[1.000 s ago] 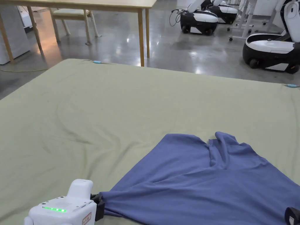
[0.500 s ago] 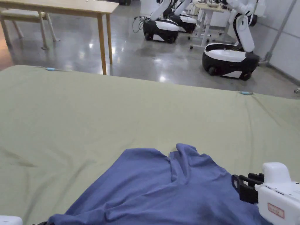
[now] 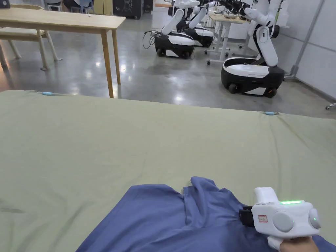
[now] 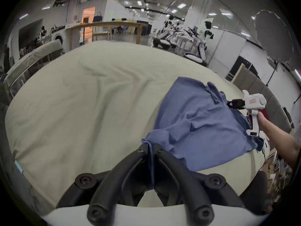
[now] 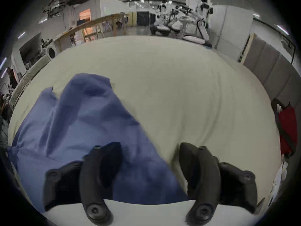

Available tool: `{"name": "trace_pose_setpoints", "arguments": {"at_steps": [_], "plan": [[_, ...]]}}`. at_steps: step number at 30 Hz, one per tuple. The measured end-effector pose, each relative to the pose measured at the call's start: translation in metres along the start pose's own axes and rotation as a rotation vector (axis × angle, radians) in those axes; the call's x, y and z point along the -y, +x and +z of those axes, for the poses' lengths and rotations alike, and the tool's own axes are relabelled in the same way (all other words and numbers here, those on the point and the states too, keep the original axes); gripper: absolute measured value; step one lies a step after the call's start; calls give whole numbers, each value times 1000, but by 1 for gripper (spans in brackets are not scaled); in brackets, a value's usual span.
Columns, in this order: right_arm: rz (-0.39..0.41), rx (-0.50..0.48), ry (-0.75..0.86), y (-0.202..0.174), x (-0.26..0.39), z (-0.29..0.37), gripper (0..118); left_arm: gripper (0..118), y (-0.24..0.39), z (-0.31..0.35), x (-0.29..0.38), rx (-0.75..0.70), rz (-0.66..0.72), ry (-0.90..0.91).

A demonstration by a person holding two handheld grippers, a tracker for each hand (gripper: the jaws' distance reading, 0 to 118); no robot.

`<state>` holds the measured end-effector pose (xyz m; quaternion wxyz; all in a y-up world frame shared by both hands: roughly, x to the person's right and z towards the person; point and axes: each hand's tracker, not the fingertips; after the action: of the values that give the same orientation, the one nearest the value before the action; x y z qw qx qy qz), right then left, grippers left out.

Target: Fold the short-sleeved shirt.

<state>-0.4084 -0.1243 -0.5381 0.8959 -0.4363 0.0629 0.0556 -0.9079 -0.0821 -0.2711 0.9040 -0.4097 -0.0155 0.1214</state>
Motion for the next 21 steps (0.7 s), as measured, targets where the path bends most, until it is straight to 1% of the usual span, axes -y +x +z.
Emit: {"name": "trace_pose_setpoints", "arguments": {"at_steps": [1, 2, 3, 4, 5, 6, 7, 9, 12, 14, 18, 21], "plan": [[18, 0, -4, -6, 2, 5, 51, 4, 0, -2, -1, -2, -1, -6], [41, 12, -2, -12, 4, 11, 24, 4, 1, -3, -3, -1, -1, -12], [36, -3, -22, -9, 0, 11, 4, 4, 2, -3, -5, 0, -3, -16], [26, -26, -20, -8, -2, 19, 3, 4, 4, -2, -7, 2, -12, -16], [12, -31, 23, -9, -4, 33, 3, 4, 7, 1, -9, -9, -40, -4], [13, -13, 70, -10, -6, 47, 3, 4, 9, 3, -13, -11, -79, 18], [12, -24, 126, -12, -9, 69, 3, 4, 10, 6, -19, -8, -80, 25], [-1, -69, 188, -12, -18, 108, 3, 4, 13, 14, -33, 9, -84, 53], [52, -76, 293, -15, -34, 177, 3, 4, 21, 26, -65, -17, -150, 127], [75, -69, 359, -14, -47, 219, 3, 4, 27, 36, -88, -38, -180, 179], [70, -63, 489, -1, -81, 295, 3, 4, 46, 63, -144, -47, -210, 283], [107, 11, 567, 8, -107, 342, 3, 4, 66, 82, -188, -71, -253, 371]]}}
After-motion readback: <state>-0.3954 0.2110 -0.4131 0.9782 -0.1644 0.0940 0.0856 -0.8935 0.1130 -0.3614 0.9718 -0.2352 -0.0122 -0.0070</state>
